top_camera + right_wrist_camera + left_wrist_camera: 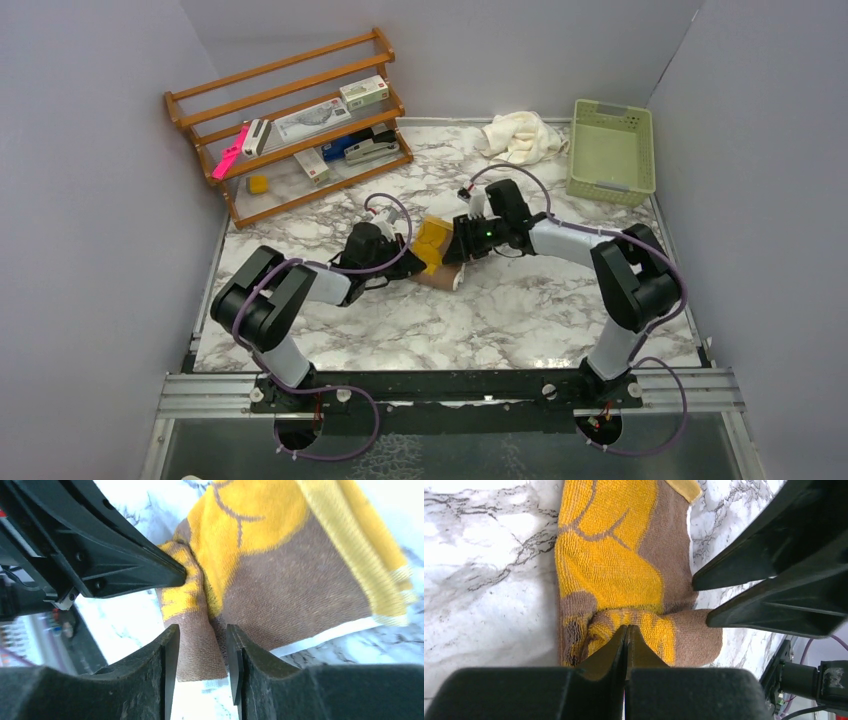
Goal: Roll the towels
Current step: Roll the towel at the center of the board.
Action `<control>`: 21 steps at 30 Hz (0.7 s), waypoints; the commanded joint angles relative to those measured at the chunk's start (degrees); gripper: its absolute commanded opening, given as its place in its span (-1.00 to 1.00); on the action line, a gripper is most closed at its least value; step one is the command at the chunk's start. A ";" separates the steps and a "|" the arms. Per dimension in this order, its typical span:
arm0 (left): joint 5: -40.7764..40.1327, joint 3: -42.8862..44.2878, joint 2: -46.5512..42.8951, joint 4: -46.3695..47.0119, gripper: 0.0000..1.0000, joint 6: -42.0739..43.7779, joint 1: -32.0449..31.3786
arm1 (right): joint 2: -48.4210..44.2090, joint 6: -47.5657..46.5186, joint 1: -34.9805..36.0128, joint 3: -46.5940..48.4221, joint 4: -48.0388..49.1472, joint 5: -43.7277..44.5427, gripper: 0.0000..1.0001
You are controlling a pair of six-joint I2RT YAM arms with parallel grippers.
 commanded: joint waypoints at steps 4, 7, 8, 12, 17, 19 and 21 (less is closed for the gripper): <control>-2.05 0.67 5.11 -3.70 -1.00 2.29 -0.11 | -6.83 -17.80 5.37 6.10 -12.84 22.02 -0.19; -1.98 0.56 4.70 -3.77 -1.00 2.36 -0.12 | -10.96 -22.10 5.97 4.50 -10.91 27.21 -0.19; -1.93 0.60 4.62 -3.79 -1.00 2.43 -0.05 | -13.11 -24.00 6.25 2.81 -8.61 28.83 -0.19; -1.49 0.66 4.70 -3.86 -1.00 2.29 -0.08 | -22.10 -31.85 7.35 -4.89 3.40 29.81 -0.13; -1.16 0.95 4.93 -3.86 -1.00 2.01 -0.08 | -24.80 -43.91 13.48 -8.01 6.46 26.50 -0.07; -1.23 1.10 4.92 -3.94 -1.00 1.85 -0.08 | -22.53 -47.18 17.14 -6.71 4.22 28.24 -0.07; -1.21 1.31 4.92 -4.10 -1.00 1.70 -0.09 | -20.40 -49.77 21.19 -6.87 3.72 30.80 -0.07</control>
